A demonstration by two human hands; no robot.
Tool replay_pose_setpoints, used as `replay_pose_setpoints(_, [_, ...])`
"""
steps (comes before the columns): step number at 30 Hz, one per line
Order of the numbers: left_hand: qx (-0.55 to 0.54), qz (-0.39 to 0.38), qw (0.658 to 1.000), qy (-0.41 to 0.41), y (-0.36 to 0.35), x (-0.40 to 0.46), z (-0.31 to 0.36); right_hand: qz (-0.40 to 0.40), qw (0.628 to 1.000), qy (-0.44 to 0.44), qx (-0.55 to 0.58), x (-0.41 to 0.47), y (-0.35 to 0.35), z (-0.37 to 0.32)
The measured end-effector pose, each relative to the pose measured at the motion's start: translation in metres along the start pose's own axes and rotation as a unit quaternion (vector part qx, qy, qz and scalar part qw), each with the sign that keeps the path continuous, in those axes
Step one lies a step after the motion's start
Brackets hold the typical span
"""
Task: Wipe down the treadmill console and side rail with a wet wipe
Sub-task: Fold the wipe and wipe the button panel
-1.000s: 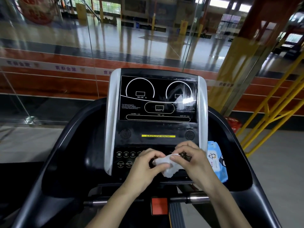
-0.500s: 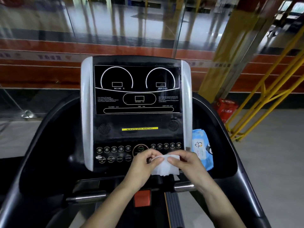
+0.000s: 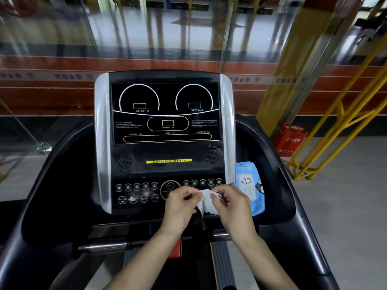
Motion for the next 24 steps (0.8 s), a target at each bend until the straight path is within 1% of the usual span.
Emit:
replay_pose_setpoints(2, [-0.072, -0.018, 0.997, 0.037, -0.004, -0.008, 0.002, 0.012, 1.000, 0.022, -0.008, -0.003, 0.002, -0.001])
replay_pose_setpoints(4, [-0.128, -0.036, 0.990, 0.053, -0.008, -0.015, 0.004, 0.015, 0.999, 0.030, 0.015, -0.008, 0.002, 0.000])
replay_pose_setpoints(7, [-0.166, -0.061, 0.982, 0.058, -0.016, -0.026, 0.010, 0.010, 0.997, 0.001, 0.081, -0.013, 0.003, 0.005])
replay_pose_setpoints(10, [-0.142, -0.065, 0.986, 0.050, -0.020, -0.031, 0.015, -0.014, 0.985, -0.044, 0.167, -0.018, 0.003, 0.011])
replay_pose_setpoints(13, [-0.113, -0.073, 0.990, 0.039, -0.020, -0.033, 0.016, -0.012, 0.959, -0.112, 0.259, -0.022, 0.004, 0.017])
replay_pose_setpoints(16, [-0.097, -0.082, 0.992, 0.024, -0.021, -0.035, 0.014, 0.000, 0.948, -0.143, 0.283, -0.022, 0.004, 0.022])
replay_pose_setpoints(19, [-0.066, -0.093, 0.993, -0.010, -0.021, -0.035, 0.014, 0.036, 0.938, -0.158, 0.306, -0.020, 0.007, 0.030])
replay_pose_setpoints(21, [-0.048, -0.069, 0.996, -0.042, -0.020, -0.034, 0.013, 0.056, 0.922, -0.180, 0.337, -0.020, 0.007, 0.038])
replay_pose_setpoints(24, [0.005, 0.007, 0.997, -0.076, -0.015, -0.027, 0.004, 0.071, 0.898, -0.207, 0.382, -0.021, 0.005, 0.044])
Point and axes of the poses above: each hand's wrist, its own x-axis towards the middle knuckle, its own y-axis out of the back of the hand, z = x × y, the point moved 5 cm from there along x, towards the middle knuckle, and after that the axes turned 13 degrees about x, right-handed, at the moved point
